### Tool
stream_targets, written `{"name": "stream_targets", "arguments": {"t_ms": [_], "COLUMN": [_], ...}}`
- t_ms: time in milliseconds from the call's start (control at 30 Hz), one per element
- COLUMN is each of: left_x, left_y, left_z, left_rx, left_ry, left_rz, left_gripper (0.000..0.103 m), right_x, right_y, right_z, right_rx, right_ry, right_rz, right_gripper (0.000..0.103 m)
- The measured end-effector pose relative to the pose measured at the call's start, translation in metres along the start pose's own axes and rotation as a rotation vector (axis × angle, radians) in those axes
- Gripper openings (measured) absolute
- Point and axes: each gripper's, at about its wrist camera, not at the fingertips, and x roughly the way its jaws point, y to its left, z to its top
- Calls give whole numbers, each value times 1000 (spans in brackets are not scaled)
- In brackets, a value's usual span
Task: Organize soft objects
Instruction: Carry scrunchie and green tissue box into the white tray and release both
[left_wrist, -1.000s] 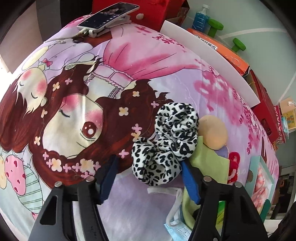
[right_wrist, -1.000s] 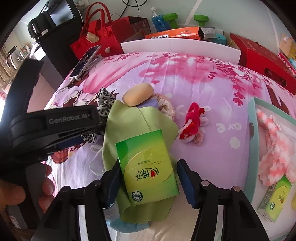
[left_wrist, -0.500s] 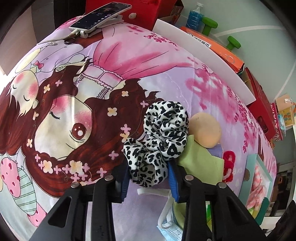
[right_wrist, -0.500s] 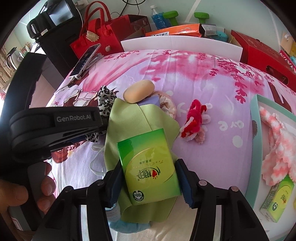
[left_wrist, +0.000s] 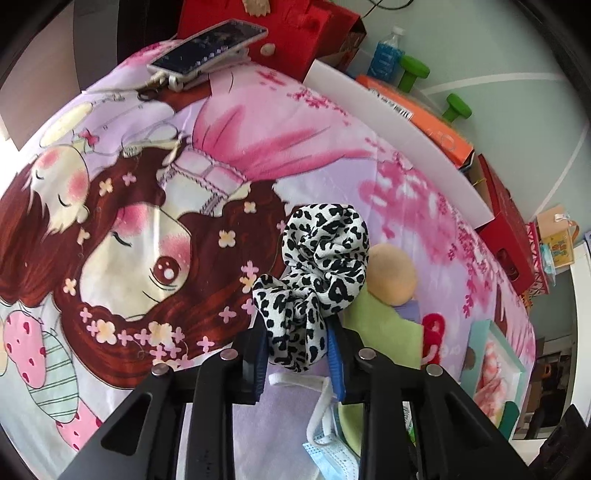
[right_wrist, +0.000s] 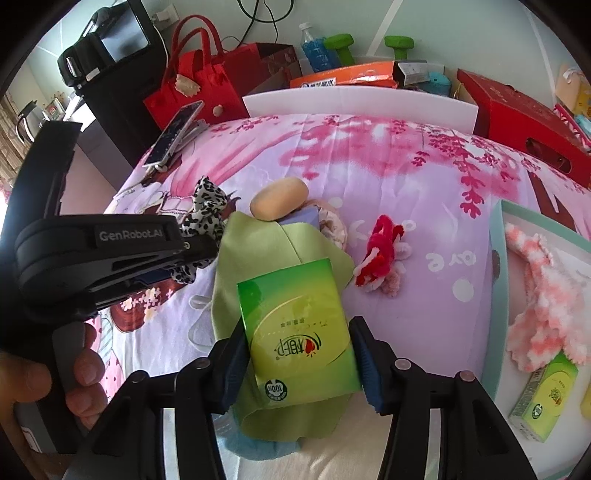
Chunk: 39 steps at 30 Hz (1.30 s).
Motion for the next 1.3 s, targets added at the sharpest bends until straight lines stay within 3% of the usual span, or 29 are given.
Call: {"name": "stream_targets", "arguments": {"t_ms": [267, 667, 1067, 1300], "left_x": [-43, -55, -70, -58], "left_y": [-4, -23, -77, -132], "left_z": [-2, -8, -32, -61], "left_rx": [22, 45, 189, 340], "left_ry": [-96, -114, -140, -77], "left_rz": [-43, -93, -142, -197], "left_gripper": [28, 28, 29, 29], "right_x": [-27, -41, -88, -102], "right_y": [1, -18, -109, -174], "right_z": [4, 4, -1, -22], "right_rx": [-2, 46, 274, 458], "right_ry": [-76, -108, -209, -198], "right_rz": [13, 8, -135, -220], "right_gripper": [55, 55, 55, 55]}}
